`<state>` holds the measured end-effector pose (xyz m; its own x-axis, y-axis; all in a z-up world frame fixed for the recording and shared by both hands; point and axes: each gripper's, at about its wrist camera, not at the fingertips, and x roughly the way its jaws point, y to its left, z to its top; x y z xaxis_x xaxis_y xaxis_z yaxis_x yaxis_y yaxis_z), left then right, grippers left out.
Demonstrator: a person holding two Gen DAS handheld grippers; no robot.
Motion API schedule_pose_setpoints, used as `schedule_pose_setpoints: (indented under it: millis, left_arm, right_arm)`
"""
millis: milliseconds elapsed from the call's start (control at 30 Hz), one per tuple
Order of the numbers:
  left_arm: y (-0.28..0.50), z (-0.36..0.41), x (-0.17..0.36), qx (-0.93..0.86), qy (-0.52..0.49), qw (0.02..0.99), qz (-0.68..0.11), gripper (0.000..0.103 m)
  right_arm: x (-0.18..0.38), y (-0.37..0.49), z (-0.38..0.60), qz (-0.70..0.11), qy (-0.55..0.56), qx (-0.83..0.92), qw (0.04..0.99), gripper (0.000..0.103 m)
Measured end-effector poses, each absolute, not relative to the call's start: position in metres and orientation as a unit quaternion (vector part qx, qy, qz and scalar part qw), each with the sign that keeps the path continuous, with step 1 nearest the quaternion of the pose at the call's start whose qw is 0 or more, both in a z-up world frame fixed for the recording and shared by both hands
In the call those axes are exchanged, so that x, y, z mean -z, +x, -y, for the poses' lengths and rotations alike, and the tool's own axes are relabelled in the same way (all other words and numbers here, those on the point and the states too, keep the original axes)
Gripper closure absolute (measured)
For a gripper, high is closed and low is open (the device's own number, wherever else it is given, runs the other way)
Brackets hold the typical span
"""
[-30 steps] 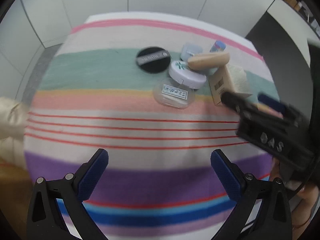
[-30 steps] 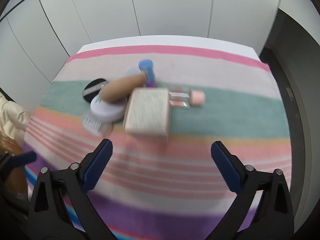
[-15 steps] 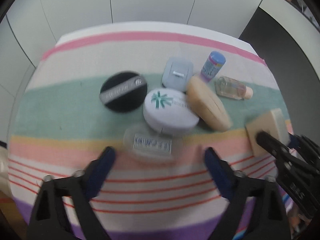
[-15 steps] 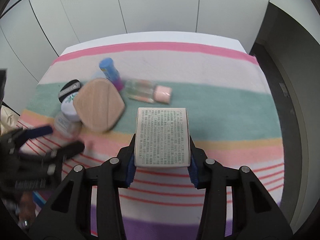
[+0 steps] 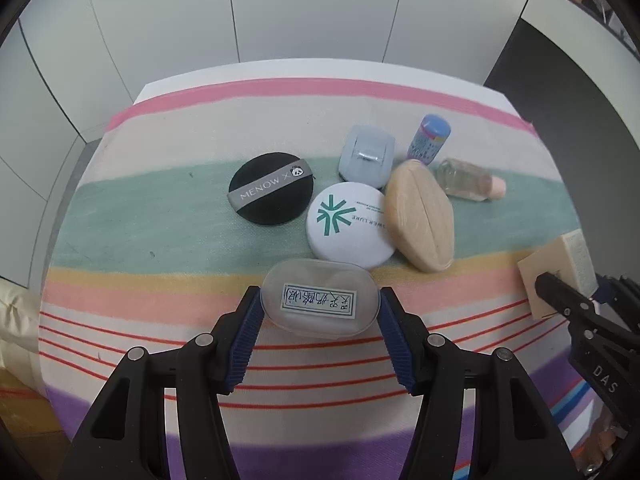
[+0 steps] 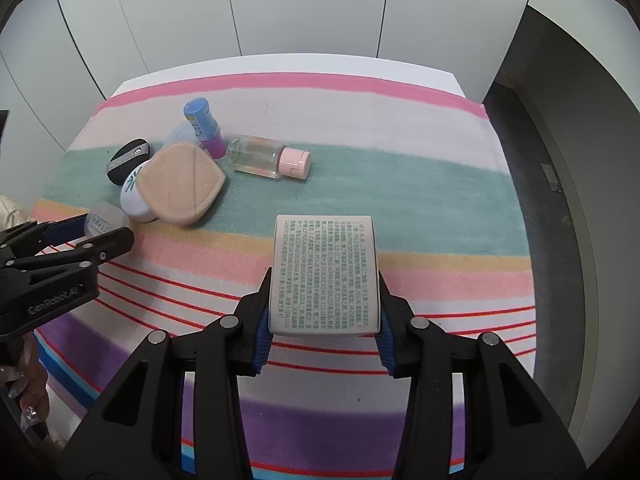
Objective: Organize objects
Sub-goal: 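Lift the clear compact and beige box off the cloth with both tools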
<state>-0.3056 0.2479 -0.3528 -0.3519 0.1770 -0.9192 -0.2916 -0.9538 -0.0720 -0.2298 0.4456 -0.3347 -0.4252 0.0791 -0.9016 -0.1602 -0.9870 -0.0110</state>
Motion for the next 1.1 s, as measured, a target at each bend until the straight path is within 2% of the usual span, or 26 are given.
schedule_pose_setpoints:
  millis: [300, 533, 833, 1100]
  left_arm:
    - [-0.296, -0.251, 0.321, -0.83, -0.539, 0.124, -0.075, 0.044]
    - [-0.294, -0.239, 0.279, -0.838, -0.533, 0.096, -0.069, 0.044]
    - [-0.286, -0.214, 0.172, -0.866, -0.493, 0.081, -0.03, 0.044]
    - [-0.262, -0.205, 0.075, -0.89, -0.45, 0.065, -0.029, 0.044]
  right_arm:
    - [0.315, -0.231, -0.437, -0.031, -0.528, -0.845, 0.078, 0.059]
    - [0.269, -0.228, -0.425, -0.021, -0.505, -0.859, 0.074, 0.059]
    - [0.179, -0.226, -0.41, -0.005, -0.468, -0.881, 0.069, 0.059]
    - [0.084, -0.211, -0.407, -0.014, -0.425, -0.902, 0.069, 0.059]
